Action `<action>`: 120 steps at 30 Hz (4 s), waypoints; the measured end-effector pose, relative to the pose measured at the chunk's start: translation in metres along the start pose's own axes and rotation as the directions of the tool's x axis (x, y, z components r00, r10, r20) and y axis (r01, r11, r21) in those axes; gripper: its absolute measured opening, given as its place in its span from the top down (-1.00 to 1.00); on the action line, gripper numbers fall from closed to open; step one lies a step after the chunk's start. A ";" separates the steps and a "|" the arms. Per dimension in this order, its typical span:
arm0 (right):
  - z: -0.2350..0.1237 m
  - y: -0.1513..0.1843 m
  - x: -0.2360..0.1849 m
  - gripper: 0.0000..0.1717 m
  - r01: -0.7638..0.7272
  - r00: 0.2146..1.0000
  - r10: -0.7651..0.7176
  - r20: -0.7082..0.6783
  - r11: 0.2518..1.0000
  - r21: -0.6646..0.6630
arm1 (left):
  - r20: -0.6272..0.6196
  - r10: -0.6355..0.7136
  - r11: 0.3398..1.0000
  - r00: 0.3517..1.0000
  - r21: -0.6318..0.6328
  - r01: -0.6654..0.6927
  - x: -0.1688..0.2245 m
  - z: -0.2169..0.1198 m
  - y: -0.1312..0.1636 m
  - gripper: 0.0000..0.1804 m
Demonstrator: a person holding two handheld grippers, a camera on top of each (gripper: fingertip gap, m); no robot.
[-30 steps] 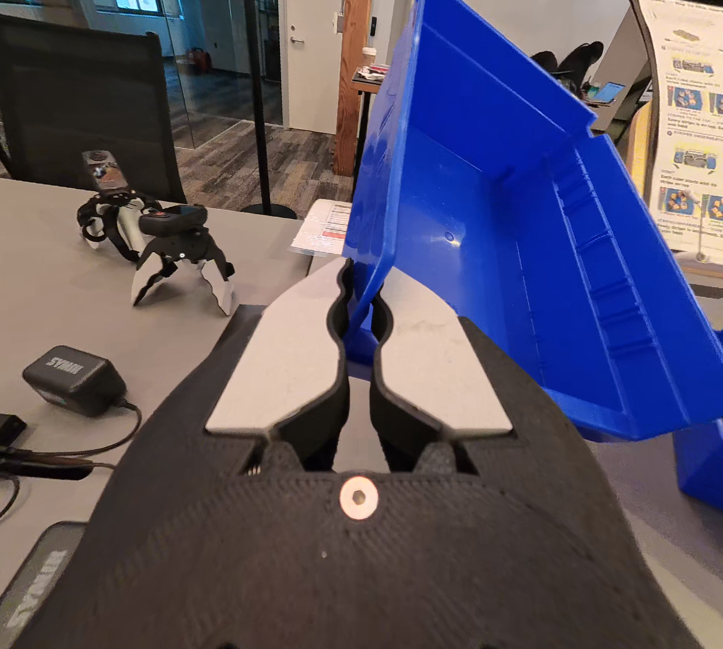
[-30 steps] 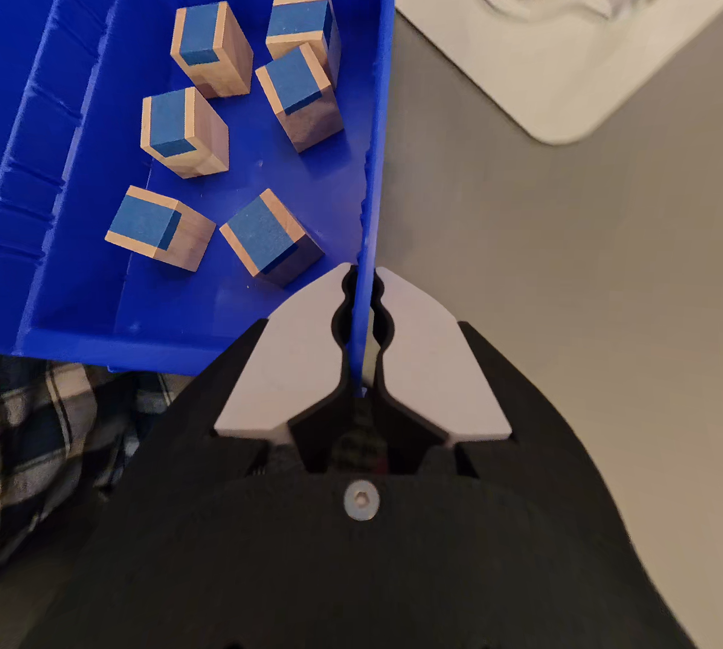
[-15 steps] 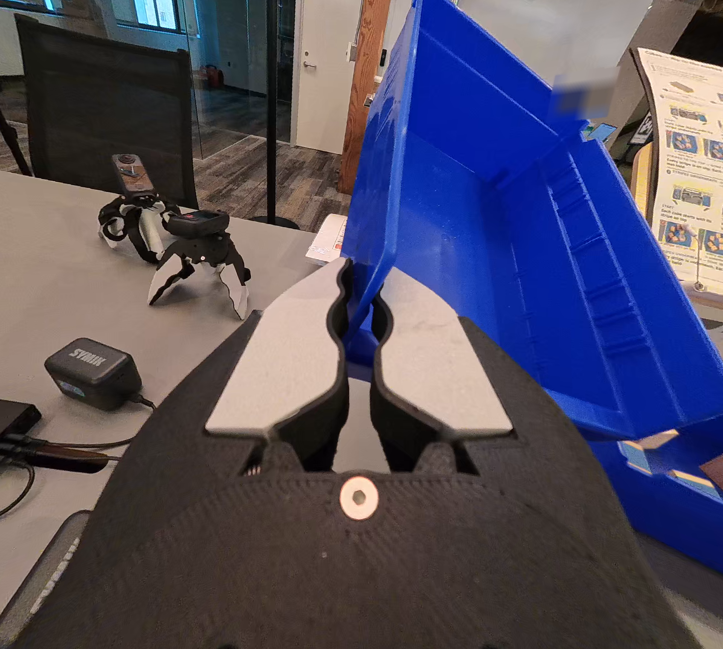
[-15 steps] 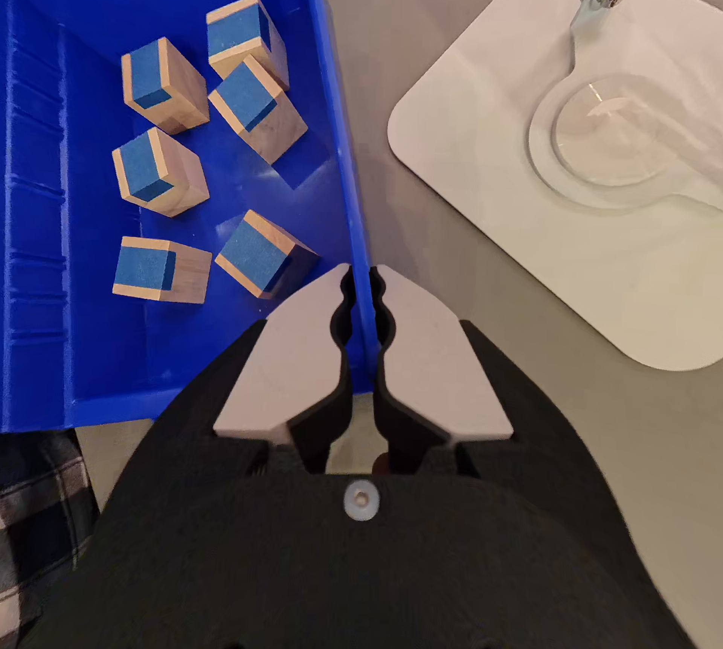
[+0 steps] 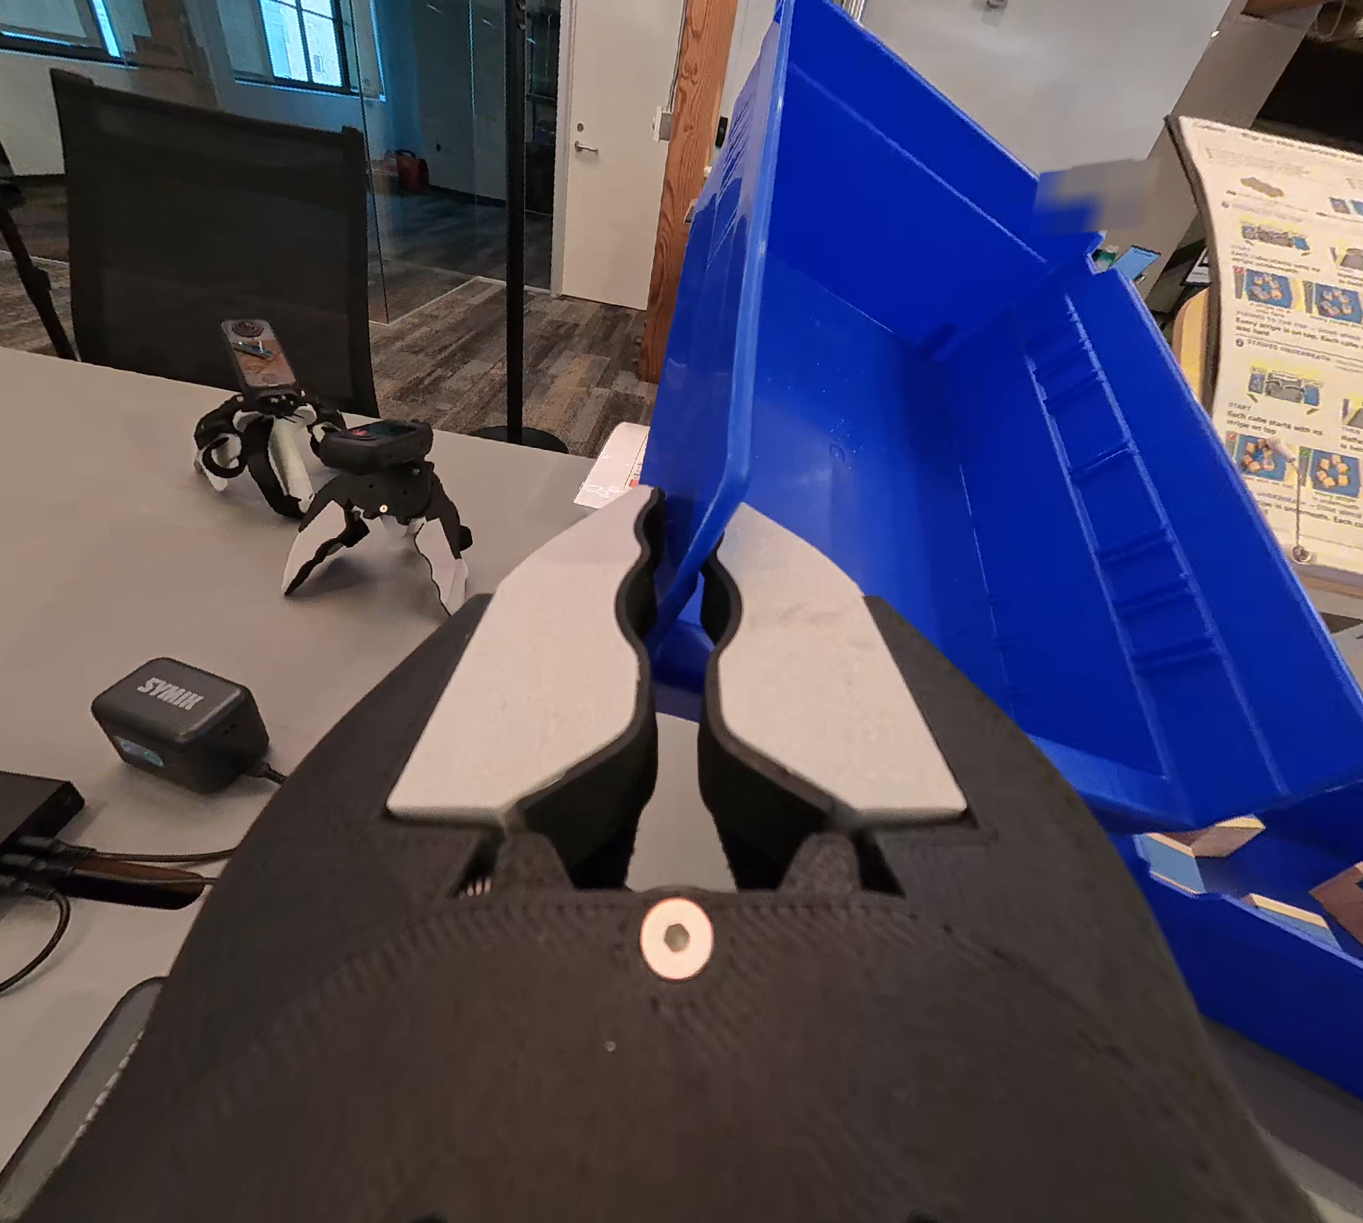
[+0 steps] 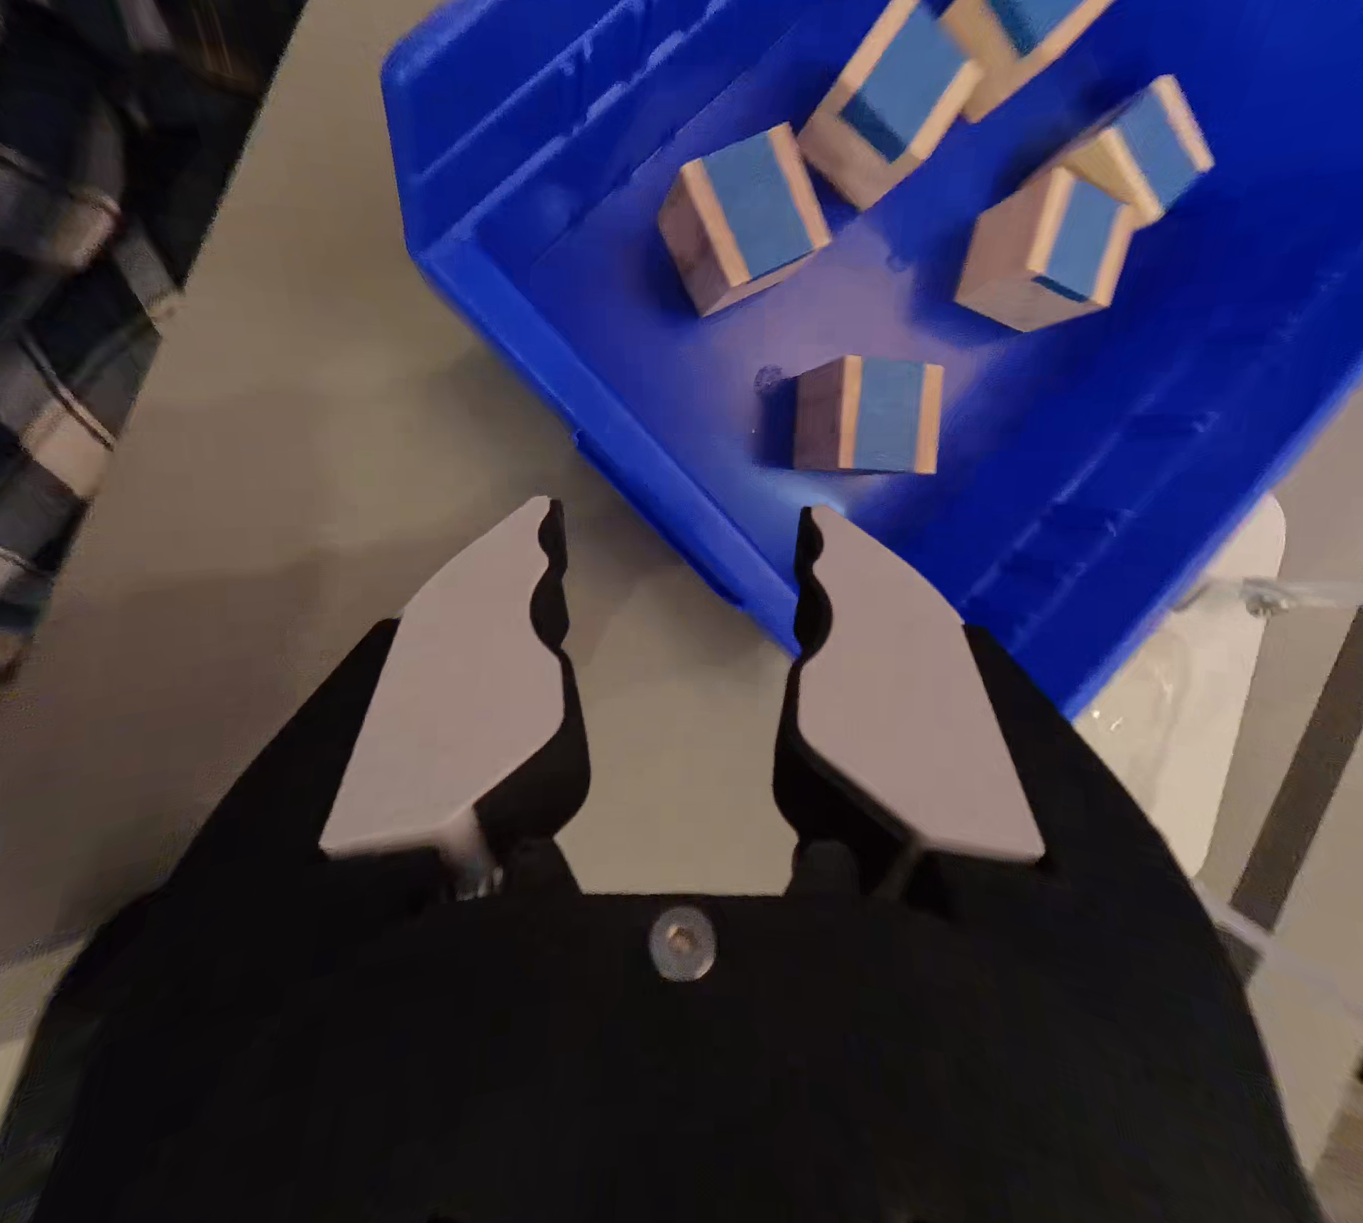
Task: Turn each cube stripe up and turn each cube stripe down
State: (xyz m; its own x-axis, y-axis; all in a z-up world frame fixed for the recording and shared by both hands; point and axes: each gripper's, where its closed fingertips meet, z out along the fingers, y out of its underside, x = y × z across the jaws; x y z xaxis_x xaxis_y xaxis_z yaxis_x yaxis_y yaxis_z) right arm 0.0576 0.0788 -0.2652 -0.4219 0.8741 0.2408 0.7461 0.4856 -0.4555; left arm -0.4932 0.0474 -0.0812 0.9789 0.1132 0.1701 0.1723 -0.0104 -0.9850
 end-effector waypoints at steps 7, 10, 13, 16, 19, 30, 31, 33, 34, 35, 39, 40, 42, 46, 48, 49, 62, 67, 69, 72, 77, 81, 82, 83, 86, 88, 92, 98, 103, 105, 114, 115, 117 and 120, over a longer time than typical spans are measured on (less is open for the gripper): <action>0.056 0.002 -0.017 0.63 0.193 0.968 -0.173 0.182 0.977 -0.096 | -0.011 0.013 1.000 1.000 0.013 -0.013 0.009 -0.005 -0.007 0.92; 0.061 -0.007 -0.015 0.69 0.203 0.960 -0.184 0.213 0.977 -0.071 | -0.014 0.013 1.000 1.000 0.026 -0.012 0.008 -0.006 -0.010 0.92; 0.067 -0.015 -0.008 0.69 0.176 0.960 -0.158 0.230 0.983 -0.060 | -0.017 -0.002 0.999 1.000 0.035 0.002 0.005 -0.006 -0.010 0.91; 0.075 -0.023 0.007 0.70 0.134 0.969 -0.117 0.219 0.989 -0.066 | -0.016 -0.014 0.999 1.000 0.035 0.015 0.000 -0.005 -0.009 0.91; 0.088 -0.036 0.027 0.71 0.064 0.980 -0.050 0.194 0.996 -0.066 | -0.001 -0.017 0.999 1.000 0.033 0.017 -0.006 -0.006 -0.007 0.91; 0.142 -0.092 0.110 0.74 -0.186 0.978 0.193 0.077 0.978 -0.090 | 0.022 -0.036 0.999 0.999 0.021 0.036 -0.019 -0.002 0.005 0.90; 0.146 -0.096 0.117 0.74 -0.210 0.975 0.216 0.056 0.973 -0.091 | 0.022 -0.037 0.999 0.999 0.018 0.037 -0.019 -0.001 0.006 0.90; 0.153 -0.103 0.128 0.74 -0.263 0.963 0.267 0.028 0.960 -0.095 | 0.020 -0.040 0.999 0.999 0.015 0.040 -0.021 0.001 0.009 0.90; 0.156 -0.106 0.134 0.74 -0.289 0.956 0.292 0.014 0.952 -0.098 | 0.019 -0.044 0.999 0.999 0.014 0.044 -0.021 0.002 0.010 0.90; 0.159 -0.109 0.140 0.74 -0.316 0.948 0.317 -0.001 0.944 -0.096 | 0.019 -0.047 0.999 0.999 0.014 0.046 -0.022 0.003 0.011 0.91; 0.171 -0.119 0.164 0.74 -0.403 0.915 0.399 -0.063 0.911 -0.088 | 0.017 -0.061 0.998 0.998 0.022 0.060 -0.026 0.004 0.013 0.90; 0.174 -0.121 0.170 0.74 -0.420 0.907 0.414 -0.076 0.903 -0.087 | 0.018 -0.065 0.998 0.998 0.026 0.065 -0.028 0.004 0.013 0.91; 0.179 -0.124 0.181 0.74 -0.448 0.893 0.440 -0.097 0.890 -0.086 | 0.023 -0.079 0.996 0.997 0.037 0.078 -0.032 0.003 0.012 0.91; 0.187 -0.129 0.200 0.74 -0.489 0.869 0.477 -0.131 0.868 -0.083 | 0.035 -0.102 0.993 0.994 0.062 0.100 -0.042 -0.002 0.010 0.91; 0.191 -0.132 0.208 0.74 -0.506 0.858 0.492 -0.145 0.858 -0.082 | 0.042 -0.111 0.991 0.993 0.073 0.108 -0.046 -0.005 0.009 0.91; 0.192 -0.133 0.212 0.74 -0.513 0.853 0.498 -0.152 0.854 -0.080 | 0.045 -0.116 0.990 0.992 0.079 0.113 -0.048 -0.006 0.008 0.91; 0.210 -0.139 0.262 0.74 -0.584 0.799 0.560 -0.221 0.809 -0.064 | 0.048 -0.170 0.978 0.984 0.133 0.162 -0.059 -0.015 0.004 0.90; 0.215 -0.139 0.280 0.74 -0.614 0.772 0.584 -0.250 0.788 -0.054 | 0.040 -0.168 0.978 0.985 0.135 0.161 -0.056 -0.014 0.002 0.90; 0.217 -0.140 0.288 0.74 -0.621 0.763 0.589 -0.265 0.782 -0.051 | 0.036 -0.167 0.978 0.985 0.134 0.161 -0.055 -0.013 0.002 0.90; 0.220 -0.139 0.299 0.74 -0.639 0.747 0.604 -0.277 0.768 -0.048 | 0.037 -0.168 0.978 0.985 0.136 0.161 -0.054 -0.013 0.002 0.90; 0.224 -0.138 0.314 0.74 -0.646 0.738 0.608 -0.292 0.762 -0.045 | 0.038 -0.162 0.977 0.986 0.145 0.155 -0.052 -0.013 -0.001 0.90; 0.214 -0.144 0.316 0.63 -0.630 0.737 0.599 -0.312 0.776 0.000 | 0.045 -0.150 0.976 0.988 0.167 0.140 -0.049 -0.016 -0.007 0.90; 0.205 -0.151 0.314 0.60 -0.623 0.735 0.602 -0.311 0.781 0.041 | 0.050 -0.142 0.976 0.989 0.176 0.131 -0.048 -0.017 -0.009 0.90; 0.193 -0.160 0.310 0.61 -0.614 0.733 0.609 -0.304 0.784 0.090 | 0.055 -0.135 0.975 0.989 0.185 0.123 -0.048 -0.018 -0.012 0.91; 0.139 -0.203 0.295 0.60 -0.597 0.713 0.675 -0.190 0.727 0.340 | 0.084 -0.090 0.974 0.992 0.217 0.070 -0.044 -0.023 -0.021 0.90; 0.091 -0.241 0.282 0.59 -0.589 0.704 0.710 -0.028 0.606 0.535 | 0.109 -0.049 0.972 0.993 0.233 0.022 -0.039 -0.026 -0.029 0.90; 0.012 -0.307 0.254 0.48 -0.546 0.740 0.635 0.220 0.378 0.748 | 0.136 0.043 0.965 0.990 0.251 -0.076 -0.017 -0.025 -0.042 0.90; -0.030 -0.339 0.241 0.36 -0.604 0.705 0.563 0.431 0.158 0.782 | 0.138 0.169 0.934 0.976 0.294 -0.203 0.032 -0.024 -0.061 0.91; -0.018 -0.331 0.249 0.32 -0.603 0.674 0.638 0.373 0.182 0.777 | 0.115 0.253 0.897 0.961 0.344 -0.277 0.080 -0.025 -0.076 0.92; -0.020 -0.325 0.253 0.33 -0.603 0.659 0.654 0.371 0.165 0.780 | 0.128 0.310 0.866 0.942 0.370 -0.336 0.099 -0.027 -0.081 0.92; -0.067 -0.284 0.259 0.78 -0.557 0.647 0.664 0.375 0.076 0.827 | 0.169 0.512 0.676 0.842 0.526 -0.516 0.190 -0.051 -0.102 0.88; -0.074 -0.278 0.260 0.81 -0.540 0.646 0.675 0.355 0.076 0.838 | 0.163 0.524 0.660 0.836 0.542 -0.519 0.201 -0.052 -0.102 0.88; -0.090 -0.265 0.259 0.86 -0.503 0.646 0.703 0.298 0.099 0.858 | 0.171 0.539 0.622 0.825 0.579 -0.526 0.222 -0.055 -0.101 0.87; -0.123 -0.236 0.249 0.93 -0.427 0.635 0.750 0.184 0.141 0.893 | 0.110 0.569 0.589 0.815 0.637 -0.497 0.267 -0.062 -0.097 0.84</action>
State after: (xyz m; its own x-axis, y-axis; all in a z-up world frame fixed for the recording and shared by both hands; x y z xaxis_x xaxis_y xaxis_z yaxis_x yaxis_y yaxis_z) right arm -0.1601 0.1833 0.0079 0.1971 0.9169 -0.3471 -0.1749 -0.3155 -0.9327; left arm -0.2413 0.0168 0.0613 0.8839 0.1957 -0.4248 -0.4549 0.5709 -0.6835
